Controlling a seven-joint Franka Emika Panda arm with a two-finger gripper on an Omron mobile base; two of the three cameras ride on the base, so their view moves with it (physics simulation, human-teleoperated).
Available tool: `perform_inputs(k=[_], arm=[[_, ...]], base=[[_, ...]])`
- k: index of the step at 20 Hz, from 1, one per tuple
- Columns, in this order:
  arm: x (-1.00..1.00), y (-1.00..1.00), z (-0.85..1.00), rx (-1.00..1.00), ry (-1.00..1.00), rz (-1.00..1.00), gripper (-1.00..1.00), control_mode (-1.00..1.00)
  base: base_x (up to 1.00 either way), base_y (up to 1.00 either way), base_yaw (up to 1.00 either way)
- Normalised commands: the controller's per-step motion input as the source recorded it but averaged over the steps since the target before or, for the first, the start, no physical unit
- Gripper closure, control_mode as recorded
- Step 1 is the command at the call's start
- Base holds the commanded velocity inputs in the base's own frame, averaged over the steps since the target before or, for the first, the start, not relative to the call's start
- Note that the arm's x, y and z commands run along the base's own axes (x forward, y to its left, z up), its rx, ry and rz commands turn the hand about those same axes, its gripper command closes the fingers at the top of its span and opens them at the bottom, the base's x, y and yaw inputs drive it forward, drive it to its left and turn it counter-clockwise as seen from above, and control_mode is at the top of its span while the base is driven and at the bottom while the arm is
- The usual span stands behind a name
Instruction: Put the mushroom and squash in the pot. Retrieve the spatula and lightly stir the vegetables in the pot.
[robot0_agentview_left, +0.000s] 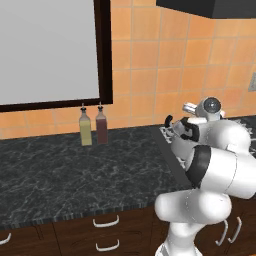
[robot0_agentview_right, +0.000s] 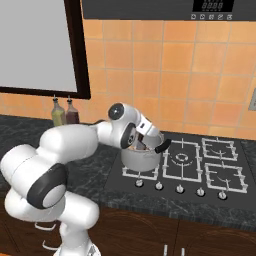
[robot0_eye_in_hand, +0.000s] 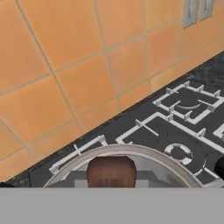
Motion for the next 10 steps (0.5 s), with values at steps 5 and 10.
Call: perform_inputs(k=[5,10], arm=[[0.23,-0.01,-0.43,0.01,0.03,-0.11,1.0,-1.0],[0.07,0.0,-0.18,-0.08,-0.07,-0.09,1.0,-1.0]], base=[[0.0,0.0,0.0],[0.0,0.0,0.0]])
